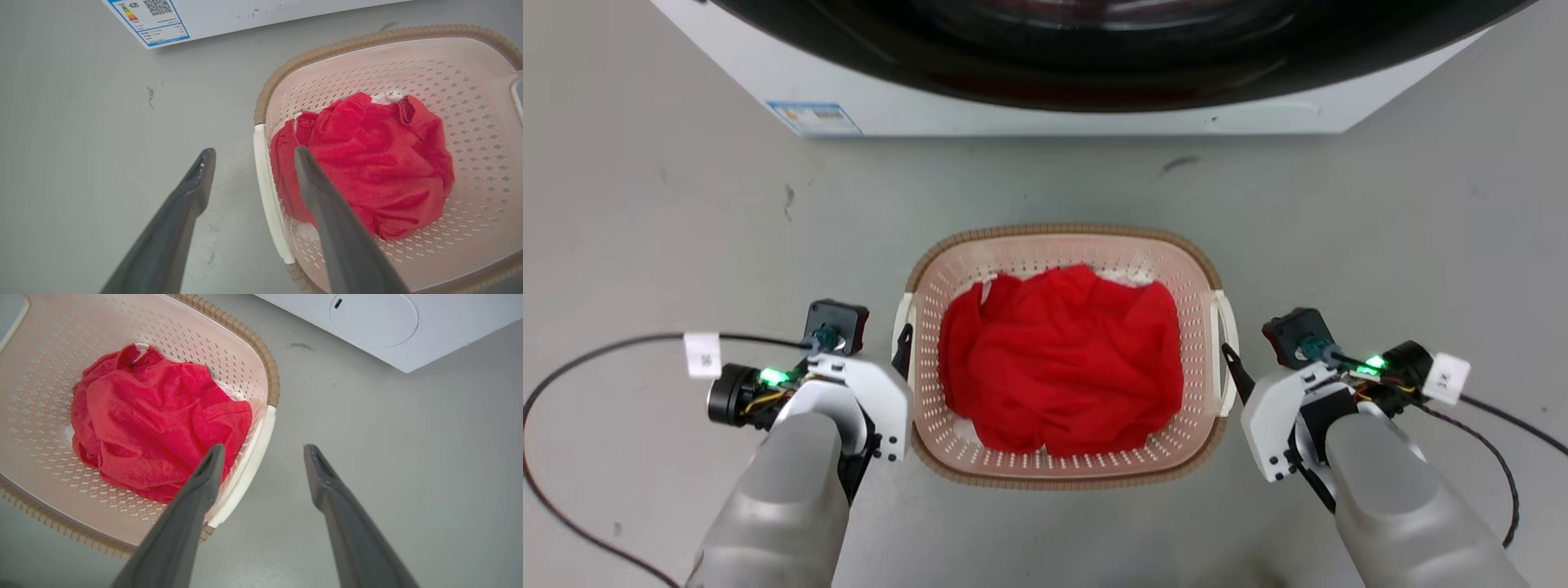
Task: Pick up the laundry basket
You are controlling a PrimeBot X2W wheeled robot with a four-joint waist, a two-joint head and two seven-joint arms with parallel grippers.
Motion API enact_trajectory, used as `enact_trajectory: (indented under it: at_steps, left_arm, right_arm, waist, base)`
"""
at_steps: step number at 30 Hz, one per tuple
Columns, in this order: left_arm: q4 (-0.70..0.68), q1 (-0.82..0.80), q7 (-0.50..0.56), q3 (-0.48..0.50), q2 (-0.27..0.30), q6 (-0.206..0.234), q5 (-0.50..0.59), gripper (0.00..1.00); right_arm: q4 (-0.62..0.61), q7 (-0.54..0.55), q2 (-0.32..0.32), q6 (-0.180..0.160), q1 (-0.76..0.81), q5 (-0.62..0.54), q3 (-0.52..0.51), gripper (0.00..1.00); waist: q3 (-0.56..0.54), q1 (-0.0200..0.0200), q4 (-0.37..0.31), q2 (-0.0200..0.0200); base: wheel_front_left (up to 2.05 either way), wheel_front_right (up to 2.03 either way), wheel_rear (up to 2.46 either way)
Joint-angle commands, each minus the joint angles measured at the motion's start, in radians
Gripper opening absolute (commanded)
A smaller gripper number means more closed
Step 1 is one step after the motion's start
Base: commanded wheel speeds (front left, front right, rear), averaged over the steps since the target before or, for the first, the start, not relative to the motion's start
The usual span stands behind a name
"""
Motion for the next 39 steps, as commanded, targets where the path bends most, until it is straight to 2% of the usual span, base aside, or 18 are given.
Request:
enact_trajectory:
  at_steps: [1,10,21,31,32,33,34,35,39]
  left_arm:
    - [0.013,-0.025,0.006,-0.005,-0.002,-0.004,-0.004,1.0]
    - [0.099,-0.108,0.062,-0.074,-0.011,-0.006,-0.029,1.0]
    - [0.121,-0.155,0.115,-0.145,0.003,-0.006,-0.101,1.0]
    - [0.125,-0.2,0.123,-0.203,0.01,-0.006,-0.139,1.0]
    - [0.125,-0.202,0.129,-0.211,0.01,-0.006,-0.14,1.0]
    - [0.126,-0.202,0.133,-0.218,0.01,-0.006,-0.144,0.69]
    - [0.126,-0.203,0.134,-0.224,0.011,-0.006,-0.148,0.37]
    - [0.127,-0.204,0.137,-0.231,0.01,-0.006,-0.151,0.01]
    - [0.126,-0.203,0.145,-0.259,0.01,-0.005,-0.17,0.0]
  right_arm:
    - [0.013,0.007,0.001,-0.001,-0.026,0.008,0.01,1.0]
    - [0.101,0.075,0.001,-0.001,-0.11,0.104,0.095,1.0]
    - [0.111,0.108,0.0,-0.001,-0.178,0.191,0.19,1.0]
    - [0.131,0.105,0.0,-0.001,-0.236,0.195,0.187,1.0]
    - [0.134,0.108,0.0,-0.001,-0.237,0.195,0.187,0.96]
    - [0.135,0.103,0.001,-0.001,-0.242,0.193,0.183,0.42]
    - [0.136,0.102,0.0,-0.001,-0.247,0.19,0.18,0.01]
    - [0.139,0.108,0.0,-0.001,-0.245,0.19,0.18,0.0]
    - [0.141,0.1,-0.002,-0.001,-0.243,0.193,0.18,0.0]
  waist:
    - [0.032,-0.0002,0.0,0.0]
    - [0.126,-0.0002,-0.002,0.0]
    - [0.232,-0.0002,-0.017,0.0]
    - [0.303,-0.0002,-0.017,0.0]
    - [0.305,-0.0002,-0.016,0.0]
    - [0.307,-0.0002,-0.016,0.0]
    - [0.308,-0.0002,-0.017,0.0]
    - [0.308,-0.0002,-0.016,0.0]
    - [0.304,-0.0002,-0.015,0.0]
  base:
    - [0.0,0.0,0.0]
    - [0.0,0.0,0.0]
    - [0.0,0.0,0.0]
    - [0.0,0.0,0.0]
    - [0.0,0.0,0.0]
    - [0.0,0.0,0.0]
    - [0.0,0.0,0.0]
    - [0.0,0.0,0.0]
    - [0.0,0.0,0.0]
